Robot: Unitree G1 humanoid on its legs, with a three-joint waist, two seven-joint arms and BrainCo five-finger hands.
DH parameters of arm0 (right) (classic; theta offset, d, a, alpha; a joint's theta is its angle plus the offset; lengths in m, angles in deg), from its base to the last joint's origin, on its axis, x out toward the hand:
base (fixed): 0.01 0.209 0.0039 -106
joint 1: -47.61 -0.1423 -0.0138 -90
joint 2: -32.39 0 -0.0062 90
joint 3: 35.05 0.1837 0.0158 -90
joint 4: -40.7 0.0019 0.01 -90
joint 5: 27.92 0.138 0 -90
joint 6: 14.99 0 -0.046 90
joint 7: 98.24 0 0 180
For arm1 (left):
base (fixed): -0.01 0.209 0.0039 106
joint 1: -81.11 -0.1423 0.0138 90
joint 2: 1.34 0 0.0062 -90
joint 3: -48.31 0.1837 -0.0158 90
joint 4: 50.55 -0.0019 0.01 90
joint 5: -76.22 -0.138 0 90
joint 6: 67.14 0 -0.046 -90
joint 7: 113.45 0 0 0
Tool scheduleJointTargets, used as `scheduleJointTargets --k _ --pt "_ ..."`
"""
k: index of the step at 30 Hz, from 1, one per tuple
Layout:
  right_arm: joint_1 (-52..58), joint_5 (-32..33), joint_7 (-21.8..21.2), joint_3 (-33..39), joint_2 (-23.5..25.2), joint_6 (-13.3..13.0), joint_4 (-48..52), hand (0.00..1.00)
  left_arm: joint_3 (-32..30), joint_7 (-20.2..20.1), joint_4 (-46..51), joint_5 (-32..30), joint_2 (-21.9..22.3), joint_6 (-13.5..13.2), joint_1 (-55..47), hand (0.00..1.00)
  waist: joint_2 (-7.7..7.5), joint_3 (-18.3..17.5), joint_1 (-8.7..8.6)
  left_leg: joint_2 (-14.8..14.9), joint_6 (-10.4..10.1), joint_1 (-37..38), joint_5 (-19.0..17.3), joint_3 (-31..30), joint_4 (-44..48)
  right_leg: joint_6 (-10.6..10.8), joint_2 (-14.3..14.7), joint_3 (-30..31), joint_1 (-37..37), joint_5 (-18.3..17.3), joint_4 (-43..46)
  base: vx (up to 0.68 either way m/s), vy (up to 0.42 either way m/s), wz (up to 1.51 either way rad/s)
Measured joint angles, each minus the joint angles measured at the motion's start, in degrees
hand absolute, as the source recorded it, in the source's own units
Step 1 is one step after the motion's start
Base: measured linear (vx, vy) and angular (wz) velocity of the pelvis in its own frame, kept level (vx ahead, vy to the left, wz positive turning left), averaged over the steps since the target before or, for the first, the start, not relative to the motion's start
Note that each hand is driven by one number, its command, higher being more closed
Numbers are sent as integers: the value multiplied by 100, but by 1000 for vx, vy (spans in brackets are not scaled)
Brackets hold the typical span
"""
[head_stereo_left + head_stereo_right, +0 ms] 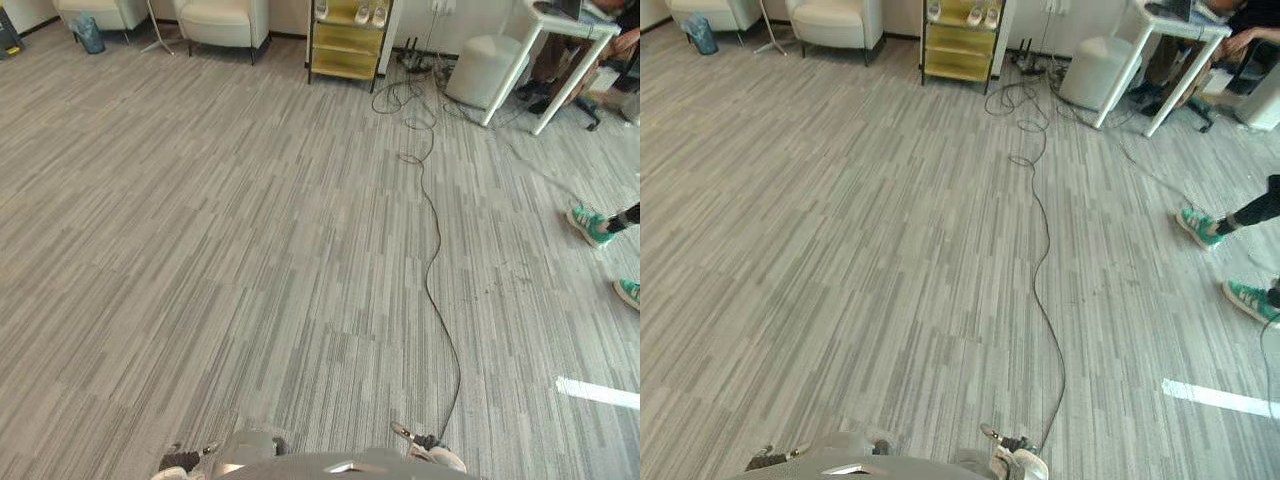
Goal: Pick up cushions and gather them together orderly.
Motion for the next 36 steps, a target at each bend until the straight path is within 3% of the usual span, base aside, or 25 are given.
scheduleJointTargets --k 1,2,3,5,6,7,9,10,12,13,15,16,18,21,24,25,26,28,29,30,31,32,34,35,36 --pt "-21 10 -4 9 -8 -9 -10 0 38 -1 -3 3 -13 4 30 0 19 25 -10 -5 11 414 12 -83 -294 -375 40 -421 -225 -437 79 385 72 22" --pt "-36 10 -7 13 -16 -16 -13 0 67 0 -4 5 -19 4 32 0 21 27 -35 0 11 546 13 -113 -382 -399 69 -578 -311 -602 -15 379 5 30" --pt "-68 12 -63 13 -49 -33 -8 0 119 0 -6 5 -27 4 68 0 39 41 -102 41 12 796 13 -236 -542 -566 228 -913 -564 -968 -574 312 -44 35" --pt "-124 14 -94 14 -124 -42 -4 0 125 -2 -21 5 7 5 199 0 119 141 -193 146 61 979 -19 -411 -639 -755 507 -1057 -809 -1076 -1564 269 -91 58" --pt "-108 12 -95 14 -193 -37 0 0 124 -4 -28 -1 72 3 290 0 203 208 -233 238 56 1087 -23 -570 -766 -795 740 -1014 -990 -861 -2626 354 -155 95" --pt "-101 7 -92 20 -214 -11 -9 0 122 -7 -24 -9 81 -7 413 0 179 285 -252 259 7 1208 -48 -767 -1012 -660 856 -810 -1172 -104 -4234 300 -148 91" --pt "-37 7 -89 46 -174 24 -25 0 66 -15 -13 -16 42 -15 439 0 72 357 -251 193 -111 1366 -120 -903 -1161 -545 756 -634 -1279 379 -5100 318 -187 63" --pt "60 11 -87 137 -129 38 -32 0 -42 -11 -34 -15 44 -13 444 0 31 408 -260 164 -192 1573 -309 -1046 -1164 -562 636 -457 -1373 536 -5264 434 -279 59" --pt "172 9 -73 190 -99 35 -14 0 -177 -15 -53 -18 142 -6 323 0 61 389 -331 327 -230 1827 -639 -1216 -1145 -647 665 -441 -1426 873 -4873 488 -291 44" --pt "254 5 -79 292 -112 26 2 0 -306 -26 -138 -15 271 -4 228 0 356 286 -370 551 -273 1891 -658 -1245 -982 -646 804 -550 -1546 884 -4353 572 -312 19" --pt "243 3 -92 352 -195 29 3 0 -391 -56 -128 -18 424 -5 204 0 579 214 -378 904 -555 1402 -480 -1303 353 -1011 1021 -708 -1418 803 -4154 596 -345 9" --pt "236 4 -93 359 -197 35 11 0 -403 -63 -124 -18 432 -4 210 0 612 204 -384 988 -688 1171 -369 -1357 819 -1048 1060 -782 -1351 713 -4153 595 -361 12" --pt "279 5 -72 291 -236 25 48 0 -377 -79 -62 -17 423 -4 219 0 652 303 -413 1472 -1171 73 893 -1434 3569 -1249 1368 -909 -575 248 -4322 647 -334 14" --pt "312 18 -47 230 -263 19 3 0 -314 -130 96 -16 346 -2 188 0 601 396 -318 1821 -798 -646 556 -654 4856 -1349 1523 -825 402 -91 -4690 538 -185 -7" --pt "288 30 -39 243 -321 41 -103 0 -142 -127 276 -7 328 -55 178 0 580 397 -156 1681 -649 -1542 169 -163 4136 -1252 1501 -707 1108 -189 -5262 458 -66 -19" --pt "279 51 -35 251 -324 42 -139 0 -98 -125 297 -6 307 -60 178 0 555 411 -136 1569 -668 -1724 129 -87 3473 -1199 1455 -684 1277 -207 -5392 504 44 -33" --pt "254 73 -31 261 -311 42 -175 0 -88 -121 337 -8 292 -57 166 0 482 438 -99 1247 -727 -1812 209 -42 1945 -1072 1297 -632 1497 -286 -5540 504 99 -31" --pt "246 75 -33 268 -309 38 -172 0 -74 -112 359 -5 298 -56 118 0 475 430 -61 942 -841 -1780 658 -165 294 -961 1200 -542 1734 -360 -5741 438 143 -27" --pt "222 69 -34 249 -349 34 -169 0 -4 -110 359 -11 321 -62 72 0 527 418 1 868 -1008 -1898 1164 -382 -487 -855 1202 -421 1953 -427 -5986 383 177 -36" --pt "204 64 -34 233 -361 33 -170 0 18 -110 348 -11 319 -56 69 0 529 405 66 871 -1027 -1959 1438 -449 -413 -800 1203 -355 2037 -462 -6076 521 250 -55" --pt "151 36 -34 196 -333 33 -195 0 30 -110 307 -13 277 -47 -17 0 443 340 140 750 -710 -1951 1919 -437 -241 -739 1096 -188 2153 -591 -6131 562 236 -44" --pt "119 13 -35 176 -293 38 -257 0 30 -110 296 -15 206 -48 -18 0 313 349 137 655 -540 -1951 1909 -414 -172 -765 1007 -144 2189 -618 -6090 680 265 -19" --pt "81 6 -52 13 -131 32 -231 0 39 -116 198 -18 27 -36 13 0 -21 222 92 328 -110 -1914 1631 -328 88 -708 639 36 2130 -428 -5722 623 252 17" --pt "82 6 -59 15 -118 32 -231 0 40 -118 177 -17 13 -37 15 0 -50 176 98 270 -58 -1887 1494 -303 176 -660 579 132 2051 -403 -5495 532 237 10" --pt "67 6 -78 34 -119 19 -255 0 43 -111 114 -17 19 -28 37 0 -40 145 103 203 -15 -1743 1169 -299 296 -288 513 296 1772 -410 -4561 380 170 1"
